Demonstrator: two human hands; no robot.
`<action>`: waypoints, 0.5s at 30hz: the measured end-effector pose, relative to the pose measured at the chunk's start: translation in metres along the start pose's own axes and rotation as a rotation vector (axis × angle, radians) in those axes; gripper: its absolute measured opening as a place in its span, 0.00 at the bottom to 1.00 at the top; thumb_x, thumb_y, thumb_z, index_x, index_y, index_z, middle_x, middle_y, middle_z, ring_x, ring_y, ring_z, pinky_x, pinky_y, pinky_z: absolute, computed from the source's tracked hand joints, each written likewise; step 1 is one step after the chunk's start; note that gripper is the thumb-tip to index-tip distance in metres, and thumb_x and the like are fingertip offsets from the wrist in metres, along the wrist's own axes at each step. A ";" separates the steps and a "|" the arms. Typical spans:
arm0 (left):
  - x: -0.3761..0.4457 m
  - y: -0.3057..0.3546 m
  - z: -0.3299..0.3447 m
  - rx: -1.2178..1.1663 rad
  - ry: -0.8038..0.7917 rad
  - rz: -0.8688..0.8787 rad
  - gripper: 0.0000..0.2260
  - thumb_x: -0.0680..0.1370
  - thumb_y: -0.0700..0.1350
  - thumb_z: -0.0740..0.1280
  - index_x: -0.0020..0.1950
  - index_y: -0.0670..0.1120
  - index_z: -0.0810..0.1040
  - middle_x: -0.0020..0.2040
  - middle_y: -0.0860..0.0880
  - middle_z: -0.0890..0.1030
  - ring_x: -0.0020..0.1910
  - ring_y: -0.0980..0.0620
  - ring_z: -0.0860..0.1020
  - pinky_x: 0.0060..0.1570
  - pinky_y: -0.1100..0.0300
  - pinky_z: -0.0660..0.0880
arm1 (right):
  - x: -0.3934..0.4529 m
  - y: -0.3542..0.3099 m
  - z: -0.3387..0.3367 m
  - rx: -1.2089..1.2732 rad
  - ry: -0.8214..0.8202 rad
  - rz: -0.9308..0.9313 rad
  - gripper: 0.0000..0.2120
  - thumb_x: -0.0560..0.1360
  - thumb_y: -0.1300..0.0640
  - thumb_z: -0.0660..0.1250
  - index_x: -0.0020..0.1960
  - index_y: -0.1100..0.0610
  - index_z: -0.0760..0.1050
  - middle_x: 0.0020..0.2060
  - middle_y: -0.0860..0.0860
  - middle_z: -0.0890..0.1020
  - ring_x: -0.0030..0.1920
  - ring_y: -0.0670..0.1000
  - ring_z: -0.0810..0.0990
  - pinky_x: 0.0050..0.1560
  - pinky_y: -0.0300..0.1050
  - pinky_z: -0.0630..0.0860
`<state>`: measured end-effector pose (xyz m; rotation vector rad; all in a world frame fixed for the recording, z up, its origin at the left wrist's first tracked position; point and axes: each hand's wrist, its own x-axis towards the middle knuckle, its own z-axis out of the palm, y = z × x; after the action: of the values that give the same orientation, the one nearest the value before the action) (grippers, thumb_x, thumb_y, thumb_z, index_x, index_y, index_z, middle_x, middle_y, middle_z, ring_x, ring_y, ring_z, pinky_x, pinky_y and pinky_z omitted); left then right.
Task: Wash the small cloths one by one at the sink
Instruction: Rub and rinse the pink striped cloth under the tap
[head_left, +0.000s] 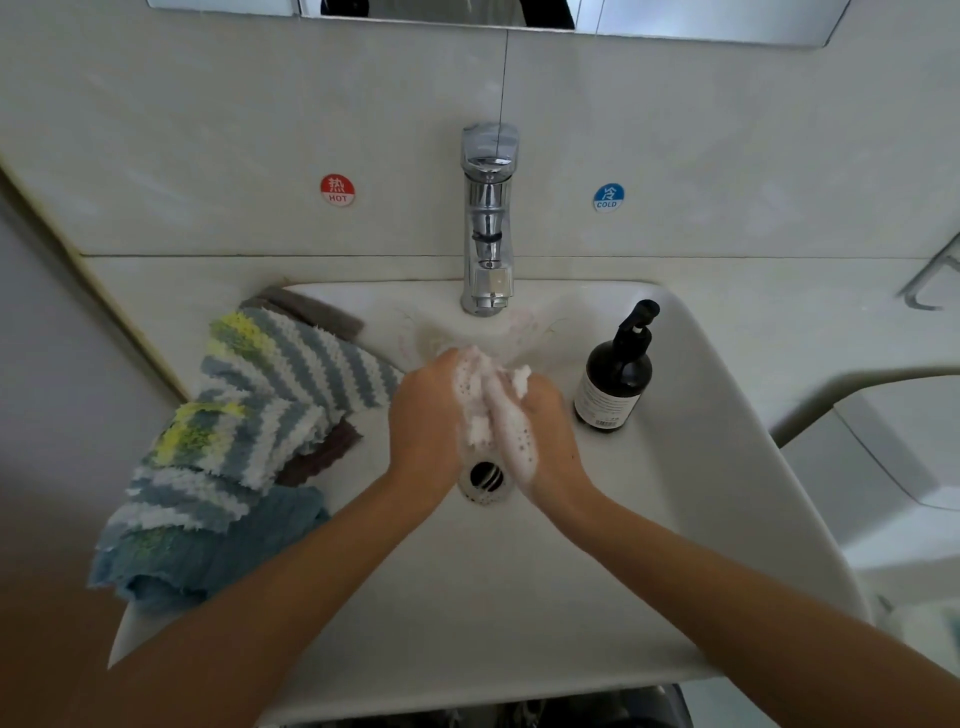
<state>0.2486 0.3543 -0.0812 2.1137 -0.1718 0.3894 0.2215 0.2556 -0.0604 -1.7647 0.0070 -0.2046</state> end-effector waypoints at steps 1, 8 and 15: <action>0.001 -0.006 -0.003 0.020 -0.025 0.001 0.09 0.80 0.41 0.63 0.40 0.50 0.72 0.35 0.54 0.75 0.38 0.48 0.79 0.42 0.50 0.77 | 0.001 -0.002 0.003 0.064 -0.017 0.022 0.20 0.83 0.56 0.60 0.32 0.57 0.71 0.23 0.44 0.75 0.26 0.39 0.74 0.30 0.32 0.71; -0.024 0.024 0.005 0.067 -0.018 0.236 0.16 0.76 0.51 0.57 0.43 0.40 0.77 0.32 0.46 0.79 0.29 0.45 0.79 0.29 0.53 0.77 | 0.007 0.010 -0.013 0.121 0.071 0.122 0.14 0.76 0.59 0.64 0.34 0.47 0.69 0.28 0.40 0.72 0.30 0.39 0.71 0.34 0.38 0.70; -0.020 0.006 -0.002 0.129 -0.007 0.187 0.10 0.77 0.45 0.63 0.47 0.38 0.78 0.37 0.43 0.81 0.35 0.44 0.80 0.36 0.49 0.79 | 0.013 0.000 0.002 0.092 0.096 0.027 0.21 0.83 0.56 0.58 0.31 0.53 0.66 0.22 0.42 0.70 0.27 0.41 0.71 0.32 0.37 0.69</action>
<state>0.2280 0.3518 -0.0822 2.2339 -0.3586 0.5155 0.2342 0.2558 -0.0586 -1.6612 0.0893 -0.2665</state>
